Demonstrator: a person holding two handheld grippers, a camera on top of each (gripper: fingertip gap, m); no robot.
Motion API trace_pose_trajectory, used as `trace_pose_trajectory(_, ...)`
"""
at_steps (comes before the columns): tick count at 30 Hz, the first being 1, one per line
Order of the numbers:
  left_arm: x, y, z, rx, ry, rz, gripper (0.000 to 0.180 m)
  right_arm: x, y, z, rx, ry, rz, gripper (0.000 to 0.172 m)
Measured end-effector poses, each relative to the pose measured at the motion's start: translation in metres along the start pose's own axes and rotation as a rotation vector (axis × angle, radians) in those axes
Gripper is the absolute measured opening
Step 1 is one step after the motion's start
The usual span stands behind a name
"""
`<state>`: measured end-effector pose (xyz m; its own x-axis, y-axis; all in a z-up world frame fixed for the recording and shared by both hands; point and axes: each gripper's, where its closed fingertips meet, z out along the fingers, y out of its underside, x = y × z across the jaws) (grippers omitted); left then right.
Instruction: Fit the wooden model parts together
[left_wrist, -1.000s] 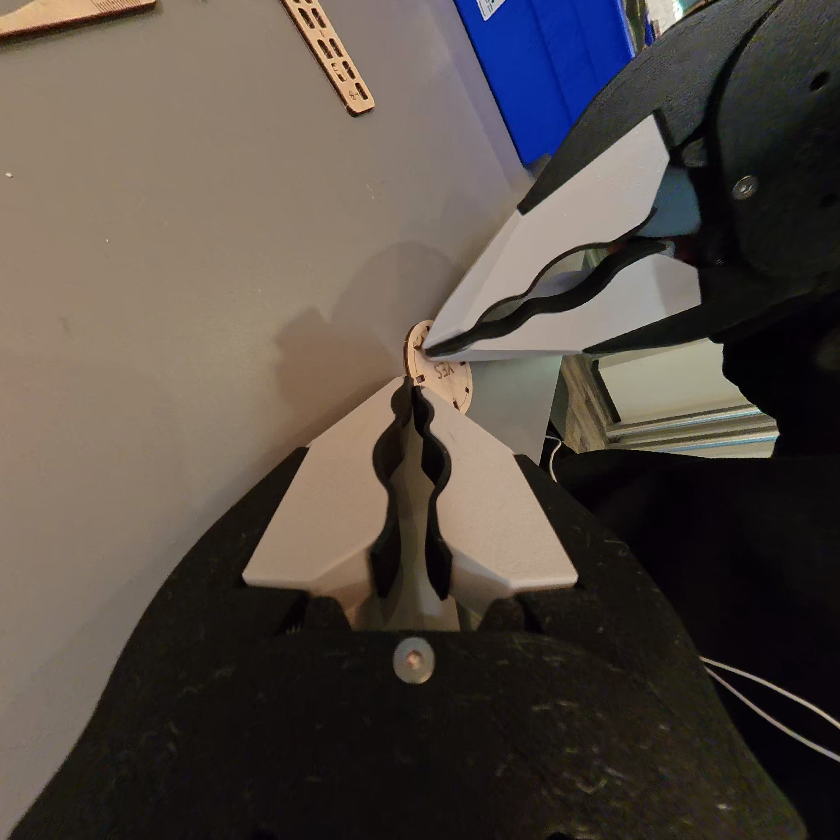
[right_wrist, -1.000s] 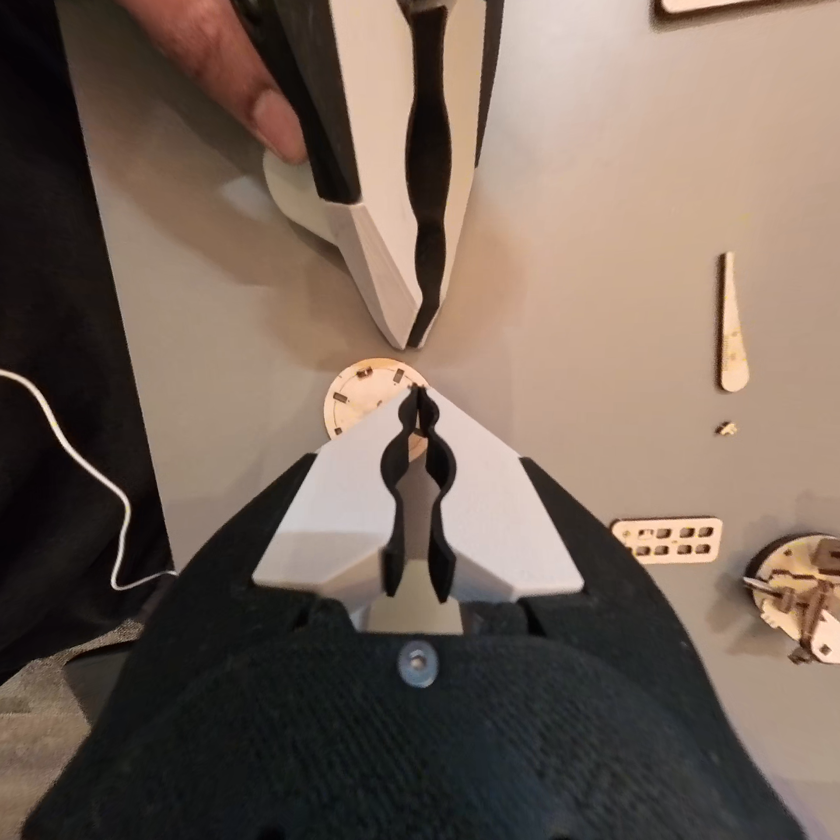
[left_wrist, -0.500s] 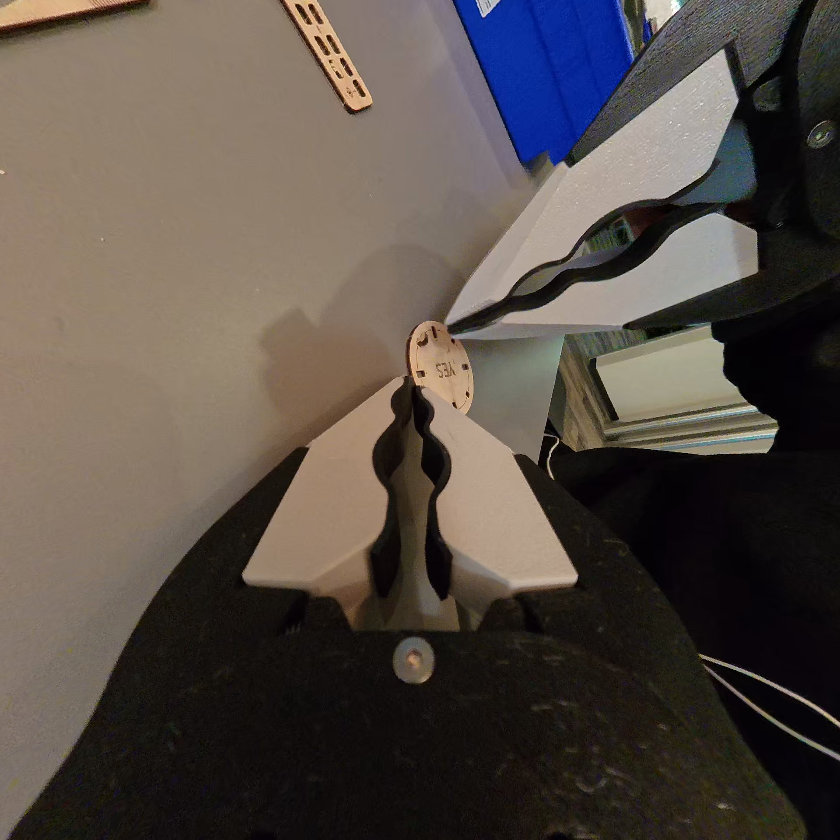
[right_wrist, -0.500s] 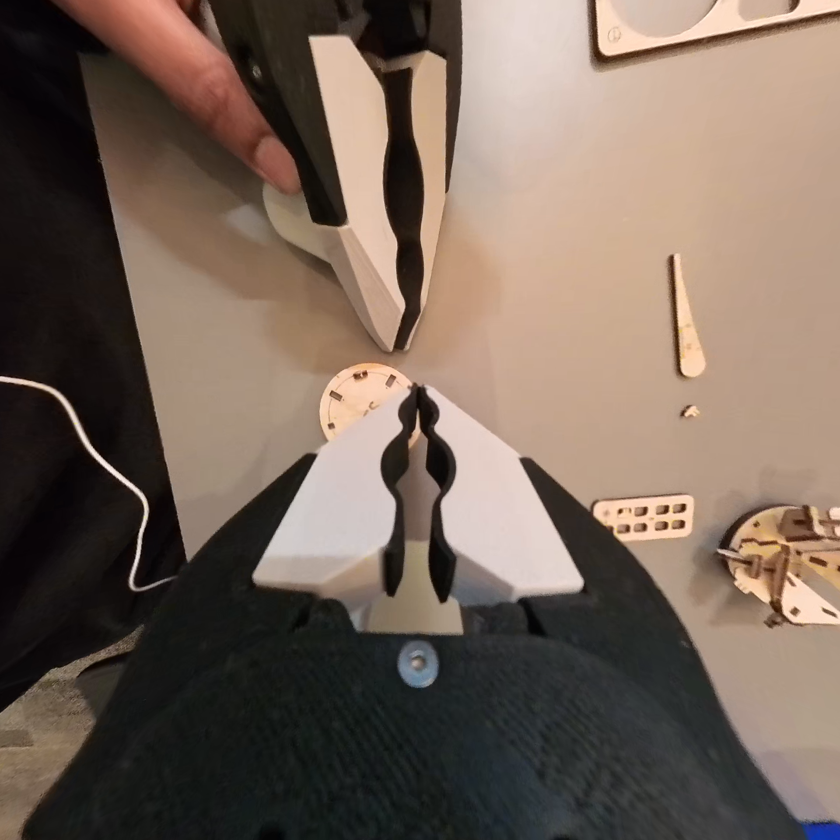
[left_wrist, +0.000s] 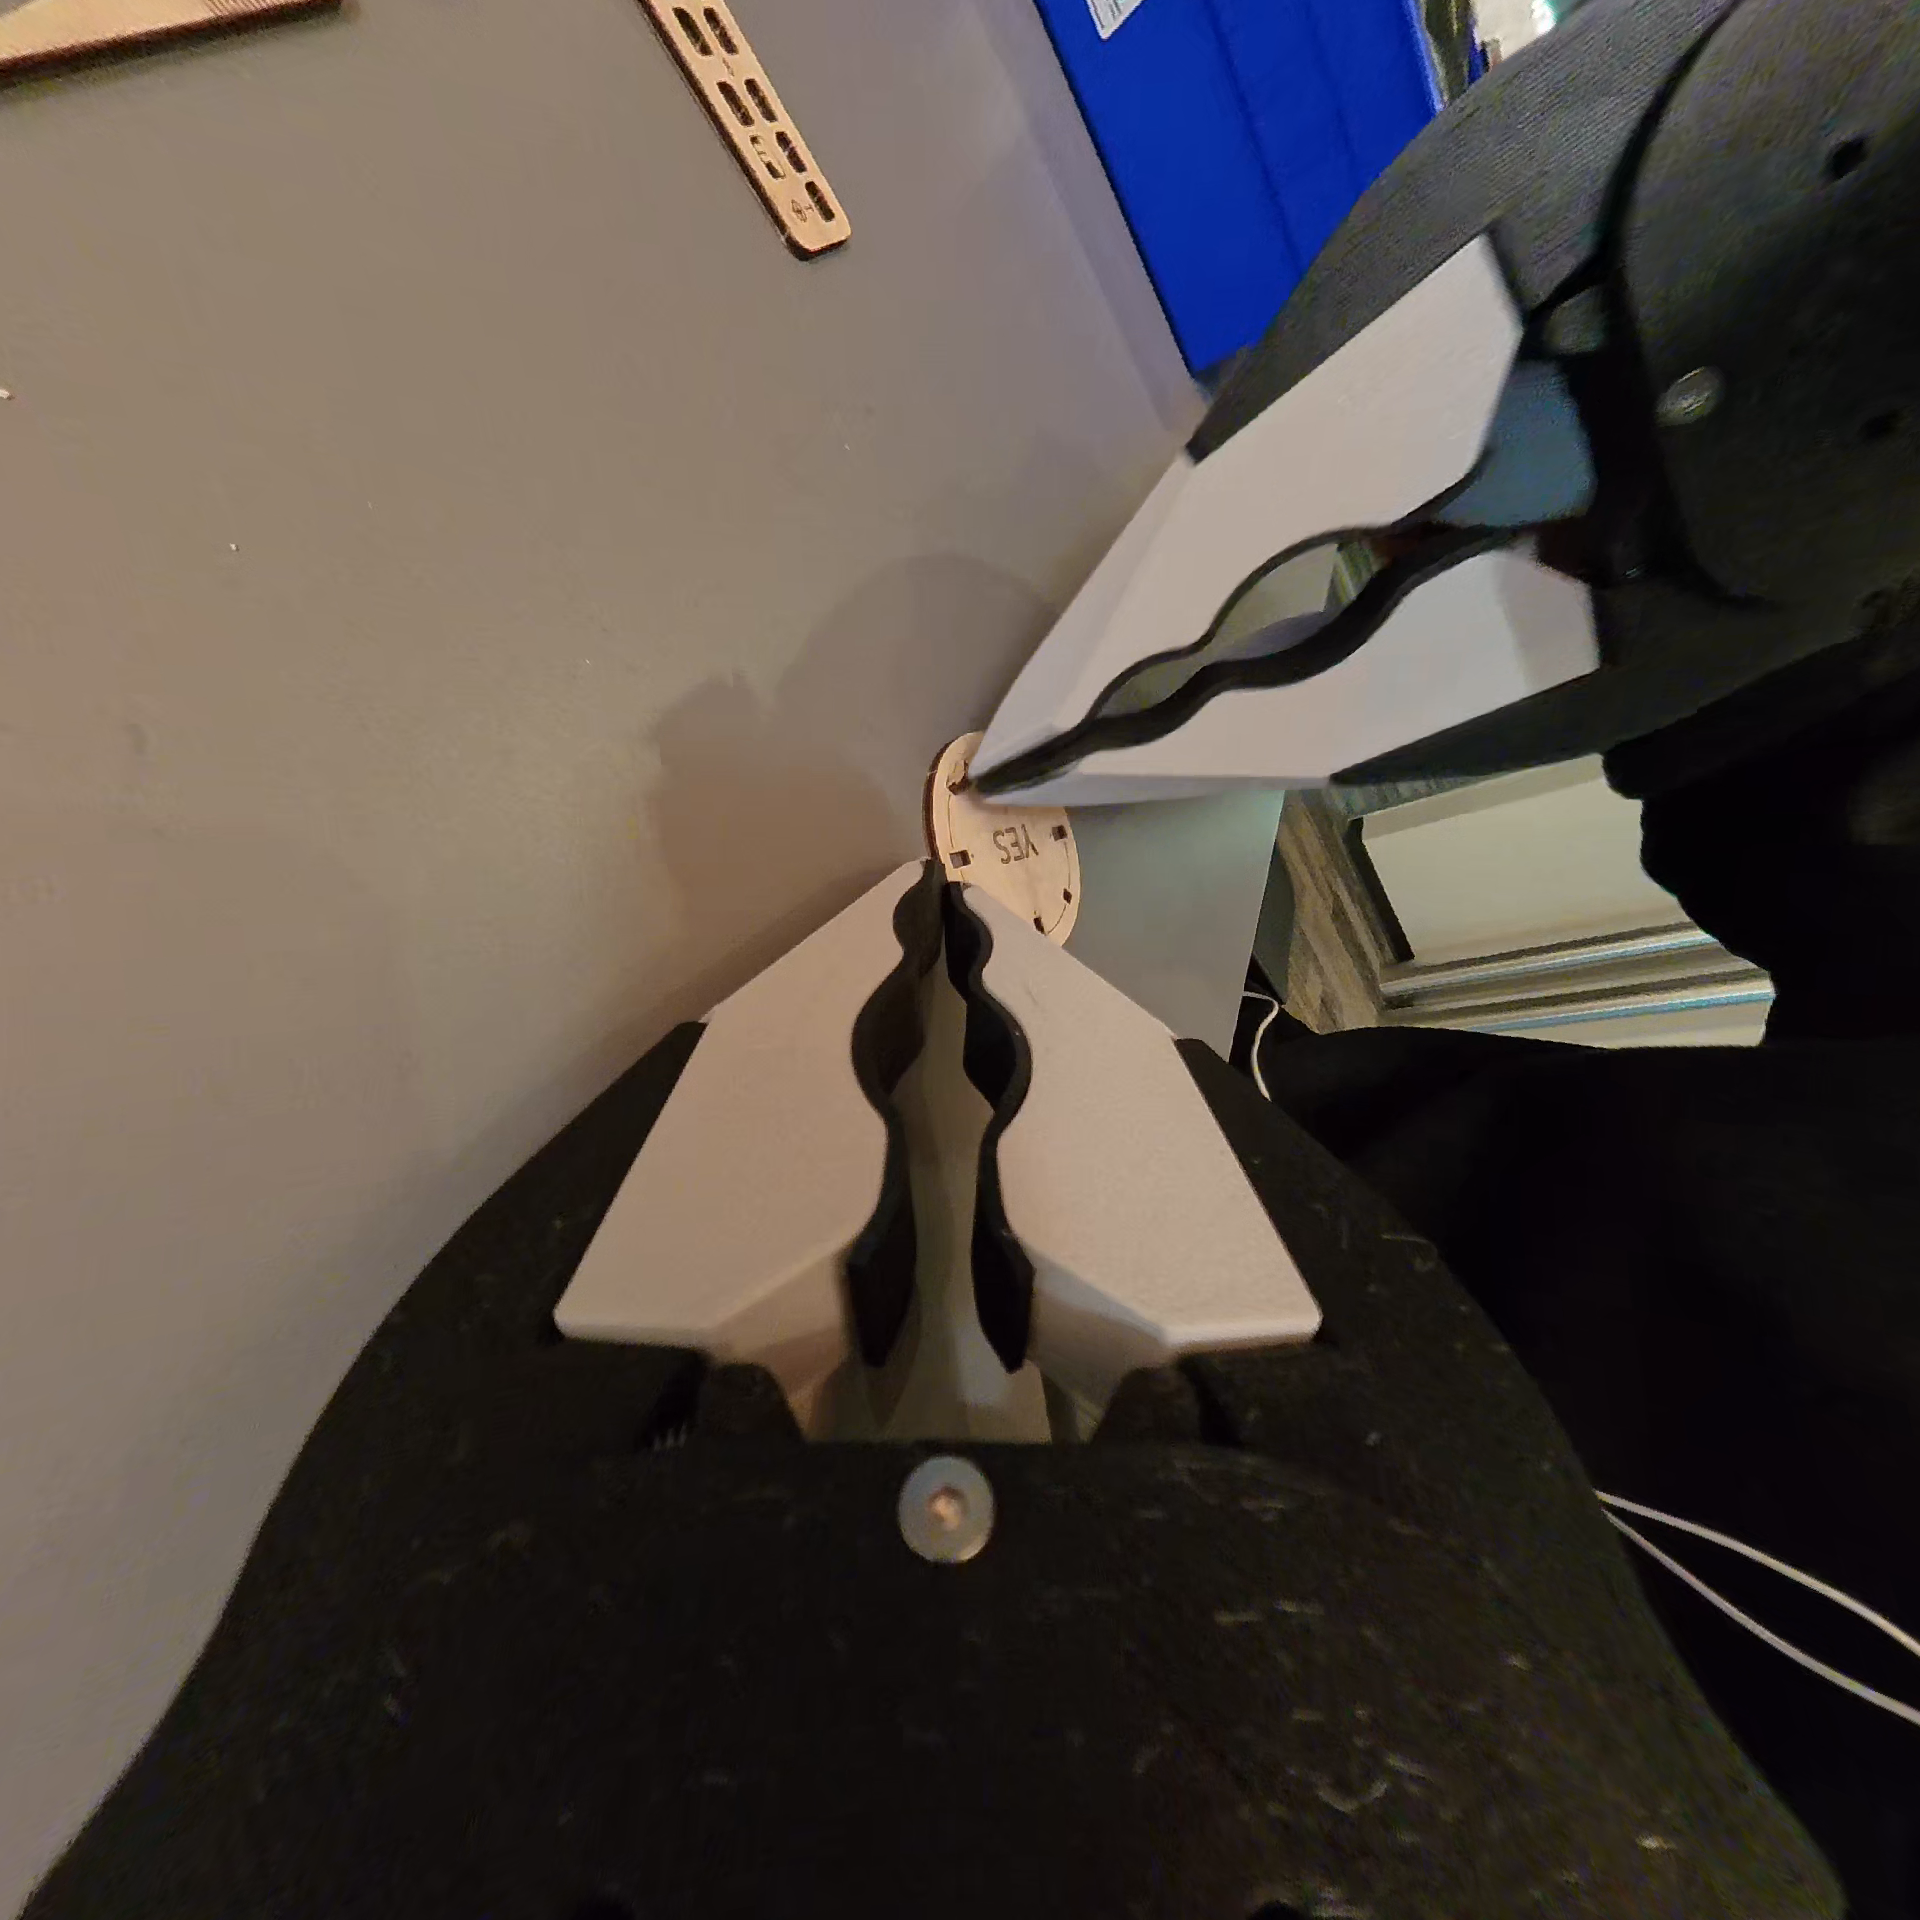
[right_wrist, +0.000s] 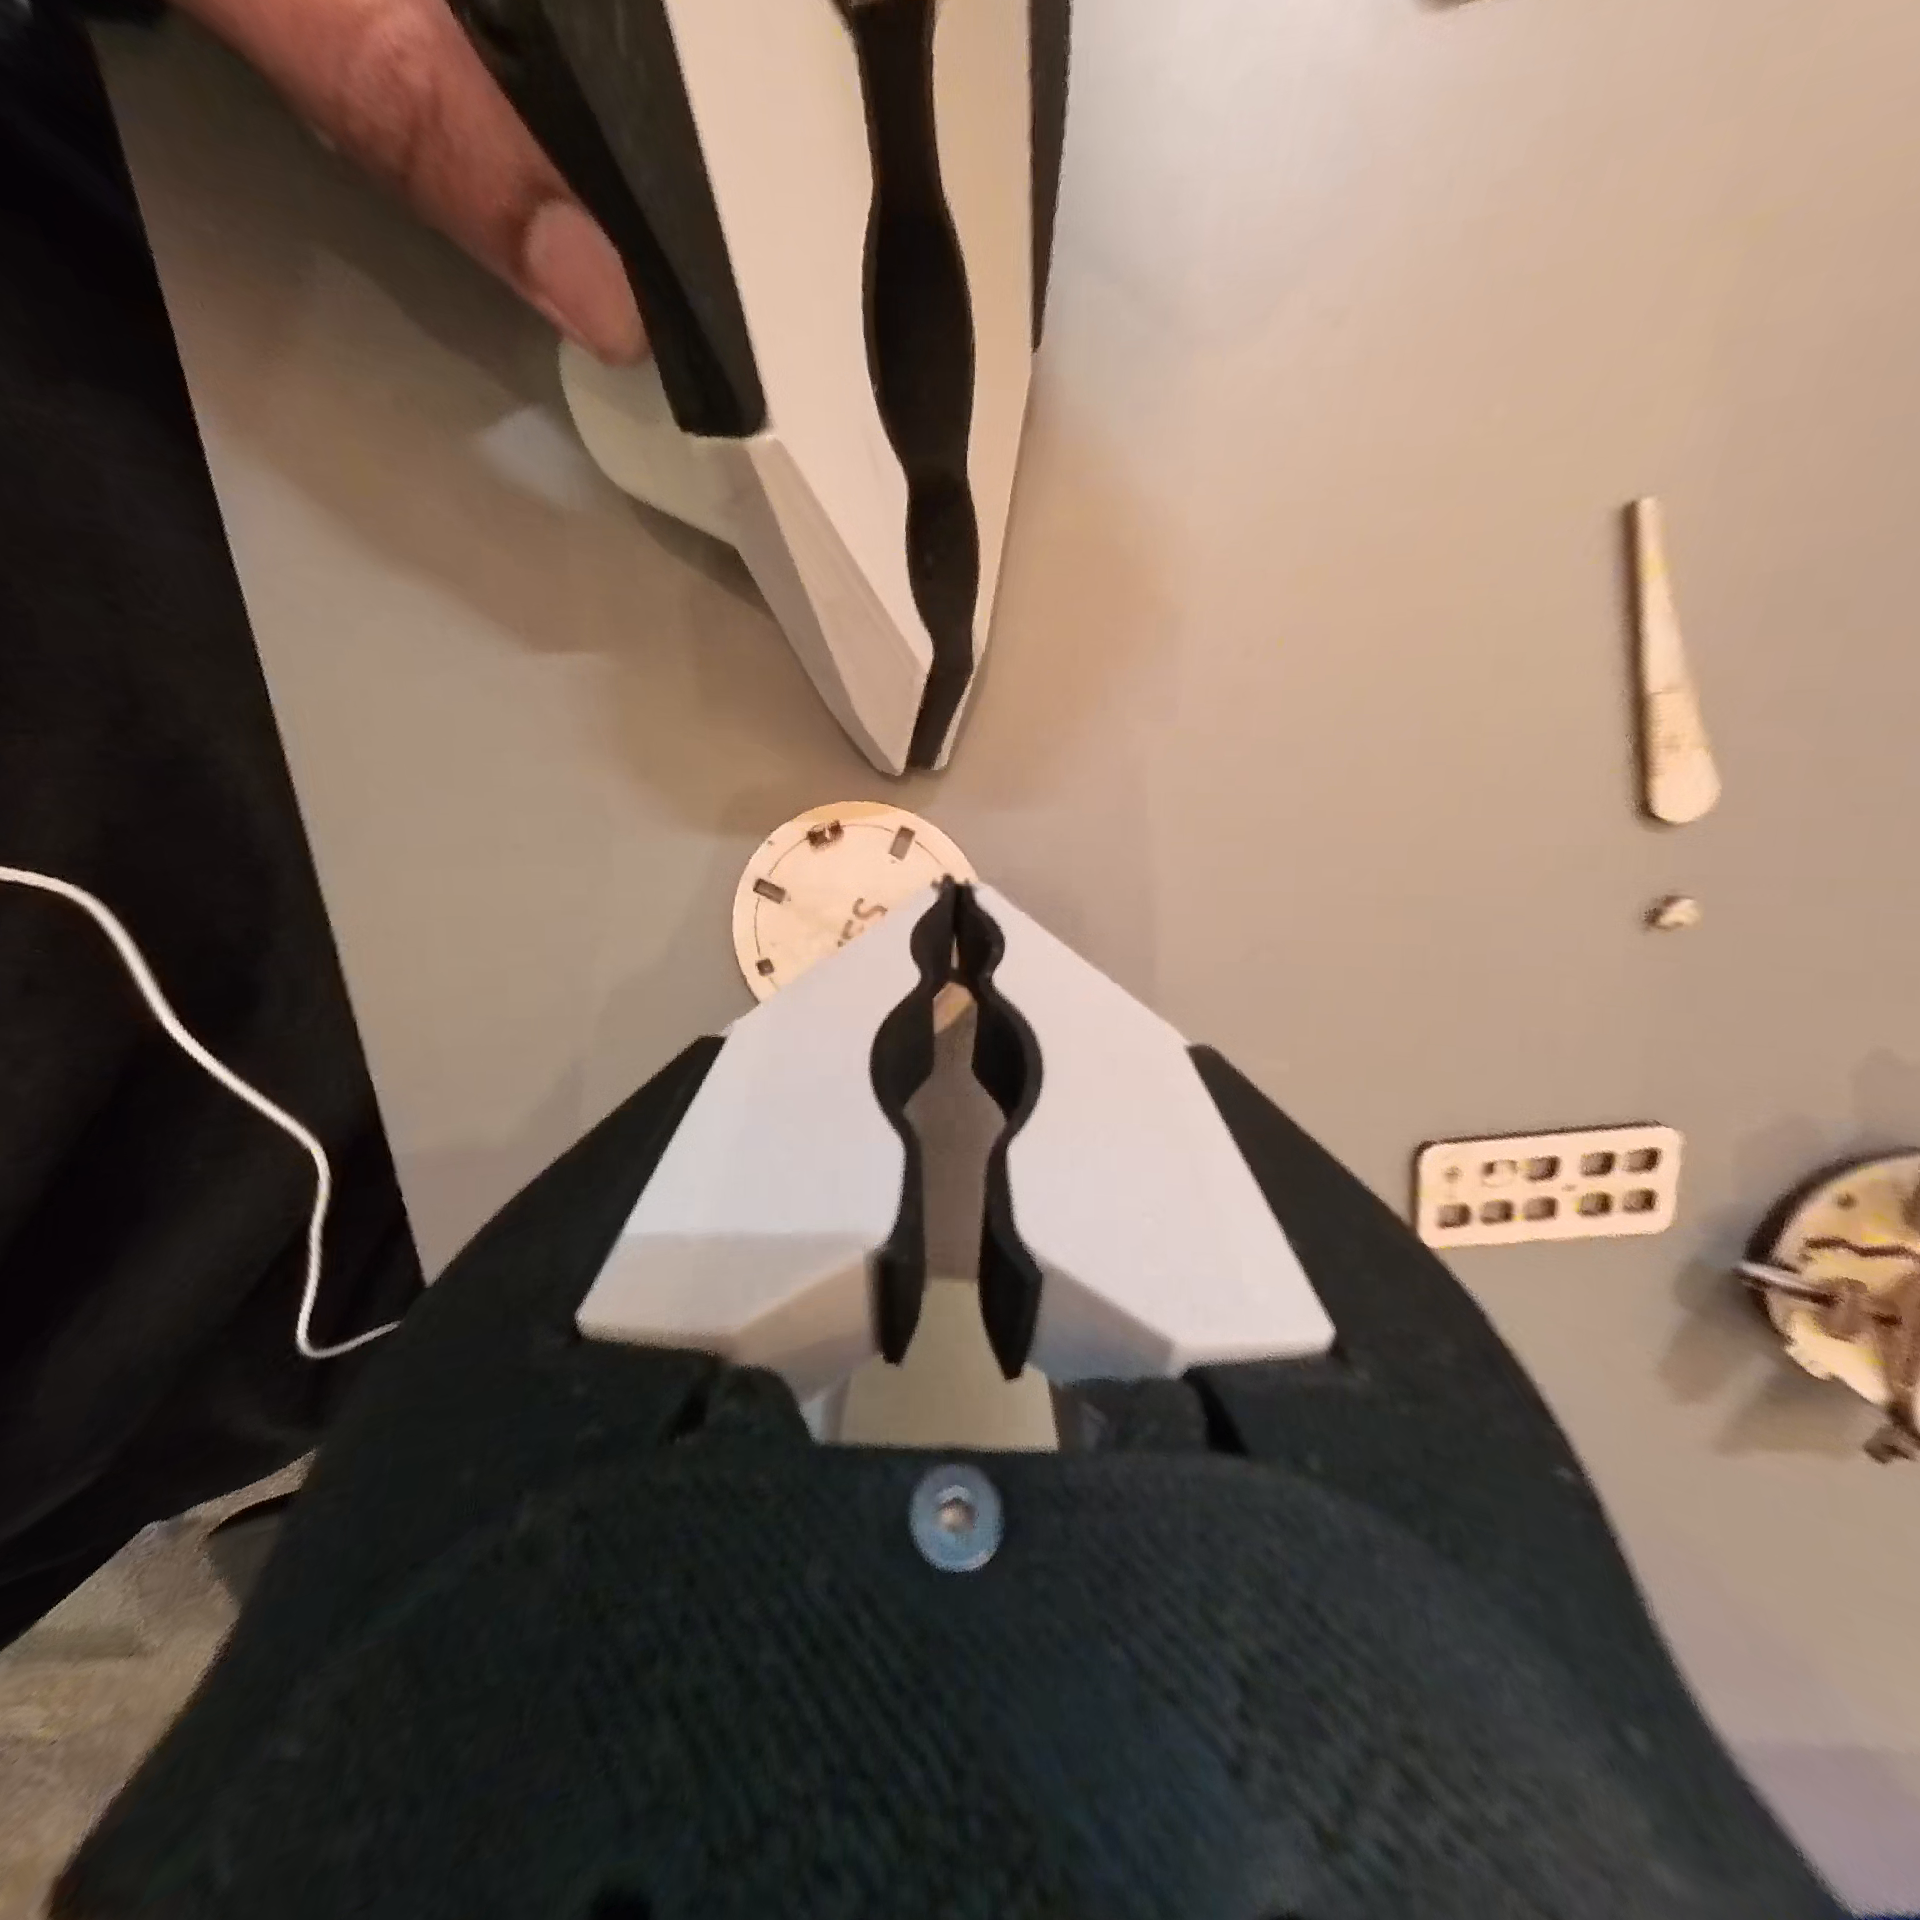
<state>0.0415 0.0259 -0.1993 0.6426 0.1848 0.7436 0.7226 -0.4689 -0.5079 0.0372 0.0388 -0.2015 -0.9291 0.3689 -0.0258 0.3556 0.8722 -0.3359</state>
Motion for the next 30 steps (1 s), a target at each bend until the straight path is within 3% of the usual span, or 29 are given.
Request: trace_pose_trajectory(30, 0.001, 0.000, 0.000, -0.002, 0.004, 0.000, 0.000, -0.001, -0.007, -0.006, 0.069, -0.002, 0.083, 0.000)
